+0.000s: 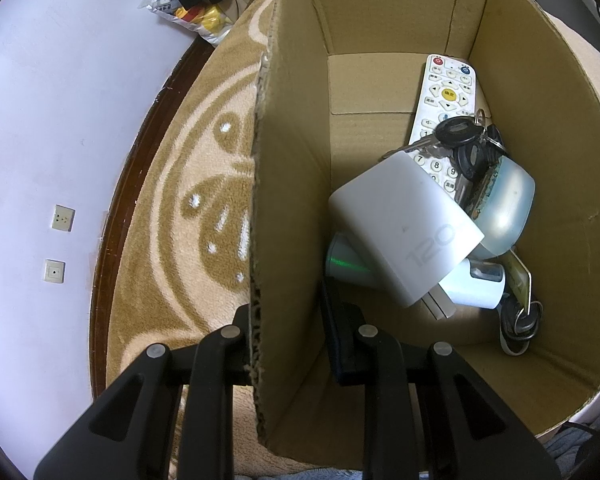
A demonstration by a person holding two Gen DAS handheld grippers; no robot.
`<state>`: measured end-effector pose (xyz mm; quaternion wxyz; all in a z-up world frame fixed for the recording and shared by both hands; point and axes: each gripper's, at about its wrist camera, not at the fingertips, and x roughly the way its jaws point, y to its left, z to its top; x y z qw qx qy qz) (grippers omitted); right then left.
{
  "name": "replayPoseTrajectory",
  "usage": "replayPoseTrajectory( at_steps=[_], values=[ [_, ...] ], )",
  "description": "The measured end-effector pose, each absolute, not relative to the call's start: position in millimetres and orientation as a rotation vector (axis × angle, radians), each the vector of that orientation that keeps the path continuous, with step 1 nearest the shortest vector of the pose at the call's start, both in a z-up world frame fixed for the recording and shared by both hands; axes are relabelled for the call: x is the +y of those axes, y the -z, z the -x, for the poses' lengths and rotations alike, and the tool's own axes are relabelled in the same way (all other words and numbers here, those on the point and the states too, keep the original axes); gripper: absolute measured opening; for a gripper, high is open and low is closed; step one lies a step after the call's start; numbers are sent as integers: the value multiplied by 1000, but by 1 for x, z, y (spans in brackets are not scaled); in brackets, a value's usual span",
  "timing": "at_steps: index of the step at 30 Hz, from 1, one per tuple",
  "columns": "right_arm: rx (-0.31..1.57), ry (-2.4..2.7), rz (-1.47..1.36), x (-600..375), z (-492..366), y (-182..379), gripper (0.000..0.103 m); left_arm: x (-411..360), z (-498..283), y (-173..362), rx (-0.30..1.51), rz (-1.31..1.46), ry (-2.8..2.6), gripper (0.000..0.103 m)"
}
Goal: Organize rigid objects
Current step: 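Grasp the yellow oval object with the right gripper and lift it, then lower the yellow oval object into the box and open the right gripper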
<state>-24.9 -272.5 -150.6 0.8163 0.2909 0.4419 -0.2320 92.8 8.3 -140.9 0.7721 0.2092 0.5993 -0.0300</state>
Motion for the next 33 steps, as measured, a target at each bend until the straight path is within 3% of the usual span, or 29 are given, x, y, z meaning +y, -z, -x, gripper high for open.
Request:
replayPoseTrajectory(
  at_steps=[20,33],
  values=[
    [697,117,-494,-185,-12,77,59,8,-93,142,1300,-452,67,23],
    [660,-9,-443,-150,-11,69,59,7,-94,141,1303,-452,66,23]
  ],
)
